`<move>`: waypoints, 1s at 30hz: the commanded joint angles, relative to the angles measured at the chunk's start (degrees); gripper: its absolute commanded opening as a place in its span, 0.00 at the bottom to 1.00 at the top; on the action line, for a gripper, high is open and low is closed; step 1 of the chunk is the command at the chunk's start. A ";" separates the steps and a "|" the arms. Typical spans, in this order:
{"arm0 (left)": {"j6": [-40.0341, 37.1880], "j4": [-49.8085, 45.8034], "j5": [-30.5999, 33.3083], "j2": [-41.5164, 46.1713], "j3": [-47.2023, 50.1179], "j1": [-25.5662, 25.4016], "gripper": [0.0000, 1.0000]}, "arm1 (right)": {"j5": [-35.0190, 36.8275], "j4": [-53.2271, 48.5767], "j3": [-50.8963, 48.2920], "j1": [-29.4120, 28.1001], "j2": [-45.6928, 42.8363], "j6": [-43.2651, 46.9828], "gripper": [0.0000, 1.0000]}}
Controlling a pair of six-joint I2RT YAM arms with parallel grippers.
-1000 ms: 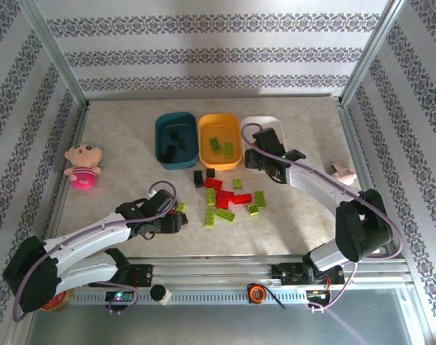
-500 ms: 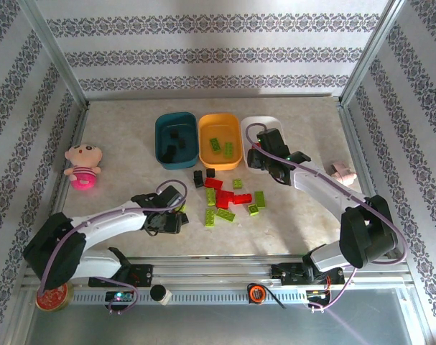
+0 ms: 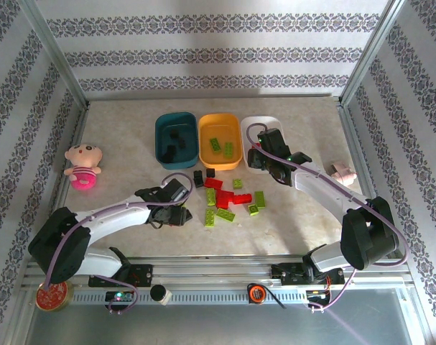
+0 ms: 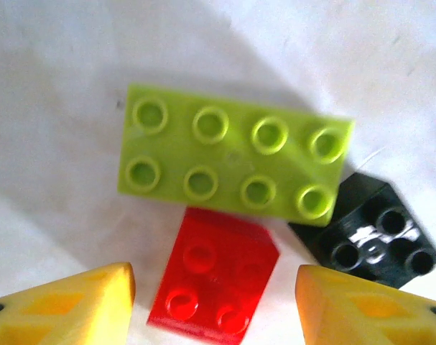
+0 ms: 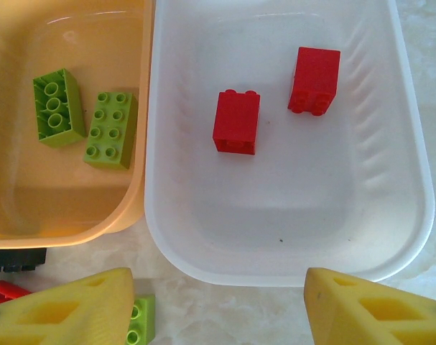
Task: Sort the legos into containers by color
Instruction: Pick up the lego from the middle-left of the table.
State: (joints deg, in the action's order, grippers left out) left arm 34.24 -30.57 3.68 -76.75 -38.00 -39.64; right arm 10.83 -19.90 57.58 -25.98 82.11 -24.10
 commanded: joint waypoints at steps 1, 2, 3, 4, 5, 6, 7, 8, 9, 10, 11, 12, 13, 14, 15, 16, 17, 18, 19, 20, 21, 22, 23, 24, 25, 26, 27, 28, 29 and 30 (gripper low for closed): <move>-1.00 1.94 1.51 -0.58 -0.53 0.53 0.61 | -0.76 0.39 -0.84 0.58 -0.75 -1.11 0.64; -0.80 2.51 1.05 -1.09 -0.10 0.53 0.59 | -0.76 0.45 -0.86 0.53 -0.63 -1.14 0.64; -0.54 2.94 0.71 -1.76 0.22 0.53 0.58 | -0.80 0.43 -0.97 0.49 -0.60 -1.21 0.64; -0.32 3.05 0.50 -2.29 0.21 0.57 0.56 | -0.81 0.39 -0.93 0.49 -0.56 -1.16 0.64; -0.23 3.06 0.20 -2.67 0.24 0.53 0.55 | -0.89 0.34 -0.96 0.41 -0.64 -1.16 0.64; -0.19 3.06 -0.07 -2.90 0.29 0.53 0.55 | -0.88 0.31 -0.99 0.40 -0.76 -1.13 0.64; -0.29 3.13 -0.23 -2.96 0.42 0.53 0.55 | -0.79 0.24 -1.13 0.40 -0.85 -0.99 0.65; -0.23 3.14 -0.49 -3.03 0.55 0.53 0.55 | -0.55 0.15 -1.17 0.48 -0.98 -0.96 0.65; -0.31 3.07 -0.68 -3.22 0.65 0.53 0.56 | -0.39 0.18 -1.31 0.47 -1.13 -0.93 0.65; -0.32 2.98 -0.93 -3.53 0.77 0.53 0.56 | -0.43 0.04 -1.38 0.44 -1.18 -0.87 0.65; -0.24 2.76 -1.20 -3.80 0.84 0.53 0.56 | -0.43 0.12 -1.41 0.49 -1.21 -0.91 0.65; -0.09 2.71 -1.46 -3.93 1.13 0.53 0.55 | -0.44 0.17 -1.46 0.47 -1.11 -0.95 0.65; 0.08 2.87 -1.56 -3.95 1.54 0.50 0.53 | -0.37 0.15 -1.54 0.57 -0.99 -0.94 0.65; 0.29 2.97 -1.66 -3.82 1.95 0.37 0.50 | -0.37 0.21 -1.58 0.58 -0.90 -1.04 0.65; 0.51 3.14 -1.80 -3.43 2.29 0.44 0.46 | -0.37 0.24 -1.58 0.58 -0.74 -1.07 0.65; 0.69 3.23 -1.92 -2.95 2.49 0.43 0.43 | -0.36 0.30 -1.64 0.53 -0.77 -1.13 0.65; 0.84 3.28 -2.08 -2.31 2.61 0.36 0.40 | -0.31 0.39 -1.68 0.61 -0.66 -1.21 0.65; 0.92 3.21 -2.25 -1.43 2.44 0.35 0.38 | -0.28 0.52 -1.72 0.66 -0.70 -1.38 0.65; 1.00 3.15 -2.44 -0.46 2.24 0.28 0.37 | -0.24 0.48 -1.69 0.66 -0.72 -1.33 0.65; 0.96 2.97 -2.73 0.78 1.74 0.31 0.37 | -0.24 0.55 -1.74 0.66 -0.87 -1.36 0.65; 1.00 2.76 -3.04 2.03 0.98 0.18 0.36 | -0.13 0.48 -1.91 0.66 -1.13 -1.46 0.65; 0.92 2.52 -3.34 3.11 -0.06 0.18 0.36 | -0.10 0.49 -2.02 0.72 -1.41 -1.44 0.65; 0.68 2.44 -3.79 4.12 -1.35 0.18 0.36 | -0.02 0.52 -2.33 0.75 -1.90 -1.49 0.65; 0.38 2.67 -4.38 4.92 -2.98 0.19 0.36 | 0.24 0.61 -2.82 0.83 -2.51 -1.72 0.65; 0.01 3.10 -4.72 5.18 -4.52 0.30 0.36 | 0.46 0.64 -3.18 0.90 -3.01 -1.74 0.65; -0.46 4.03 -5.14 4.92 -6.43 0.26 0.35 | 0.65 0.66 -3.90 1.01 -3.71 -2.00 0.65; -1.18 5.32 -5.35 3.90 -8.52 0.20 0.35 | 0.86 0.81 -4.70 1.12 -4.50 -2.28 0.65; -1.85 6.48 -5.37 2.60 -10.51 0.26 0.35 | 1.02 0.89 -5.39 1.25 -5.19 -2.57 0.65; -2.56 8.08 -5.50 0.32 -13.02 0.26 0.35 | 1.40 0.97 -6.29 1.36 -6.13 -2.84 0.65; -3.10 9.74 -5.93 -2.46 -15.65 0.26 0.35 | 1.70 0.97 -7.24 1.45 -6.99 -3.16 0.65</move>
State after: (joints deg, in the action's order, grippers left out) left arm 33.87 -26.79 -0.86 -74.83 -48.10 -39.64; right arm 10.87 -19.44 52.53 -25.17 77.80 -25.56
